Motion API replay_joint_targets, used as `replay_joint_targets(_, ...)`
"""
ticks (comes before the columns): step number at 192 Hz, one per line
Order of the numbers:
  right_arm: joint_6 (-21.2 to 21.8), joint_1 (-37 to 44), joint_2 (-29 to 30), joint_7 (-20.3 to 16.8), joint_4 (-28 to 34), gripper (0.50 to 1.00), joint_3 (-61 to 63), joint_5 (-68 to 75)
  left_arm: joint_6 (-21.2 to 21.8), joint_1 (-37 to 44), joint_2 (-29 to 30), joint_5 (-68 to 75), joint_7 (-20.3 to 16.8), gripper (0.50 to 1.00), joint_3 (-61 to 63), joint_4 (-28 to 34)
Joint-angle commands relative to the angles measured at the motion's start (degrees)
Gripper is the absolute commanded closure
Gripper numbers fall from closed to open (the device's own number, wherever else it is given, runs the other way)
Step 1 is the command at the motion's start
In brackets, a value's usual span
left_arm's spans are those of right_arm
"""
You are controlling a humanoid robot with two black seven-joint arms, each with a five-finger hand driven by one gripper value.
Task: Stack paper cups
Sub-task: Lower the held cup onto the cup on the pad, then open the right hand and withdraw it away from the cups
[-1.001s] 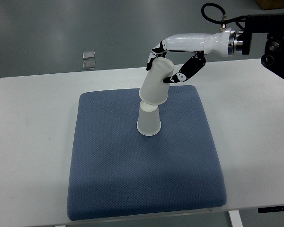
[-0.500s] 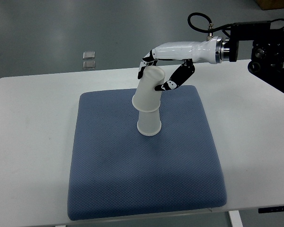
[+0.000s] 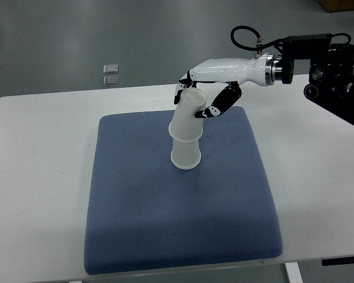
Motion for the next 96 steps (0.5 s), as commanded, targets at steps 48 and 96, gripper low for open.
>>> replay_joint_targets(48, -1.7, -0.9, 1.1, -0.8, 0.0, 0.875, -0.9, 0.0, 0.0, 0.0, 0.0, 0.0, 0.0, 0.5, 0.0, 0.0)
replay_joint_targets(96, -4.0, -1.7, 1.2, -1.6, 0.0, 0.65, -0.9, 0.0, 0.0, 0.0, 0.0, 0.0, 0.0, 0.5, 0.0, 0.0)
